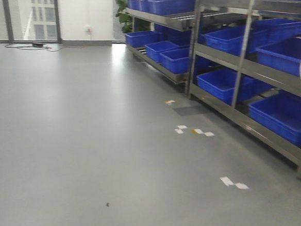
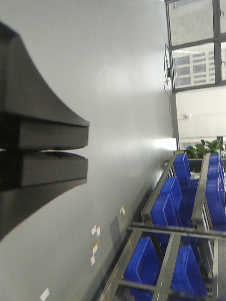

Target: Move white bin to right shelf second layer

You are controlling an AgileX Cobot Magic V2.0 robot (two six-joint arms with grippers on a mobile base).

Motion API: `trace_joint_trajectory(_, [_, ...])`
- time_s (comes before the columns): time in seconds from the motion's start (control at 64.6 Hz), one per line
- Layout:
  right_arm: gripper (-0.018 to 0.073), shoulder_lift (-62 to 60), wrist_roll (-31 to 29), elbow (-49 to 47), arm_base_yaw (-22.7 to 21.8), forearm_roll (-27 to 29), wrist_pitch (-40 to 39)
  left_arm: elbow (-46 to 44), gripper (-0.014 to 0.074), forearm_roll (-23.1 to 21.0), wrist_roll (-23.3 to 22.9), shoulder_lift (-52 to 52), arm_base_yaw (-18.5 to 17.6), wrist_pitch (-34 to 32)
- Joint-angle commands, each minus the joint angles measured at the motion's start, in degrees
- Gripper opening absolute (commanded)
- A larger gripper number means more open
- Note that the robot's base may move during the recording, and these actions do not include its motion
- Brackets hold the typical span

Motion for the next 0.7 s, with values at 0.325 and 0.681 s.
trace_joint_trajectory(0.325, [0.0055,0.1,-0.17,-1.66,0.15,0.26,-4.7,1.65,0.0085,-0.43,-0.3,-1.23,-0.56,-4.66])
trace_joint_trajectory(0.681, [0.0055,0.1,-0.17,-1.66,0.15,0.26,-4.7,1.65,0.0085,-0.43,-0.3,-1.23,-3.7,-4.66])
